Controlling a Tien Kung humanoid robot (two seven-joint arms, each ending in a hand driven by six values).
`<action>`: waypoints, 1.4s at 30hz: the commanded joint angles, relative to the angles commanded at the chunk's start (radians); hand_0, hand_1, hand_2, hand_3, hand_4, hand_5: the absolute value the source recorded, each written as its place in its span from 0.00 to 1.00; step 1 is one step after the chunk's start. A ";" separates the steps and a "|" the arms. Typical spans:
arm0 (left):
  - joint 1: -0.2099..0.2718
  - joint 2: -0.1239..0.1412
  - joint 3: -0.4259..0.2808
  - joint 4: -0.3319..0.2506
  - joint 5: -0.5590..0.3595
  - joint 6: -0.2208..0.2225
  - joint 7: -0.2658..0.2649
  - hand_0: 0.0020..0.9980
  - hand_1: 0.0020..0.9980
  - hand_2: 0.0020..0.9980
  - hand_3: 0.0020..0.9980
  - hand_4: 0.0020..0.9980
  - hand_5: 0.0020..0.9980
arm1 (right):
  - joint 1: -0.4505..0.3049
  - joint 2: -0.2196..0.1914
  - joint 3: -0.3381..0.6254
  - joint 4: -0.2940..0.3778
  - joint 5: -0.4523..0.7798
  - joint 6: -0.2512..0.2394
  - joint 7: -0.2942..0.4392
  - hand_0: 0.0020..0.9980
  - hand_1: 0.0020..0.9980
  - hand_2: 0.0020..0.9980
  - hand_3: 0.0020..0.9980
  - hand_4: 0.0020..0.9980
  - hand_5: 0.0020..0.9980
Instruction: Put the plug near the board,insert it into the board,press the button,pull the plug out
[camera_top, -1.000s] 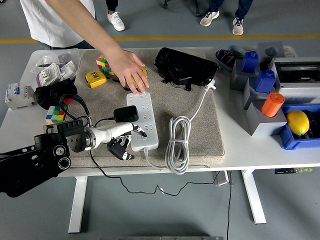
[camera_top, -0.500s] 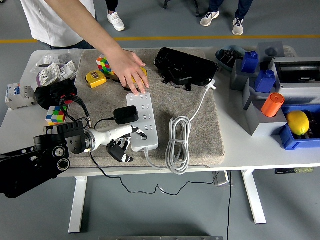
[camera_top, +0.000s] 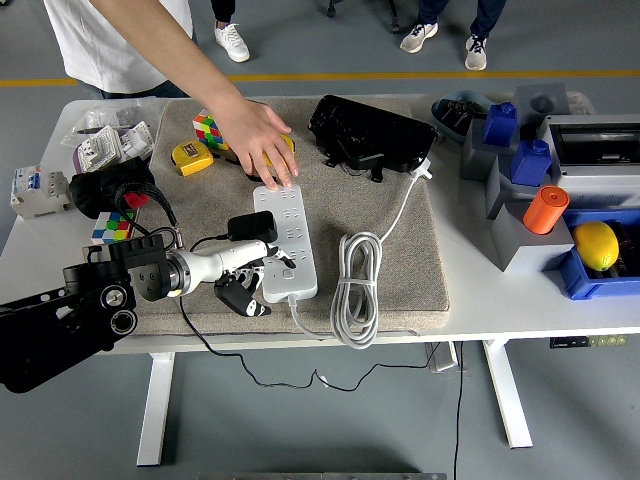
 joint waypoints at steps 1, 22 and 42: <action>0.002 0.002 -0.008 -0.005 -0.002 0.002 -0.002 0.03 0.10 0.19 0.81 0.81 0.00 | 0.000 0.000 0.000 0.000 0.000 0.000 0.000 0.71 0.71 0.70 0.60 1.00 0.60; 0.095 -0.043 -0.177 0.049 -0.012 0.222 -0.285 0.35 0.55 0.55 0.66 1.00 0.28 | 0.007 0.009 -0.013 0.002 -0.009 -0.002 0.000 0.71 0.71 0.70 0.60 1.00 0.60; 0.055 -0.087 -0.111 0.202 0.144 0.324 -0.299 0.76 0.80 0.83 0.80 1.00 0.35 | 0.008 0.008 -0.014 0.004 -0.010 -0.003 0.000 0.71 0.71 0.70 0.60 1.00 0.60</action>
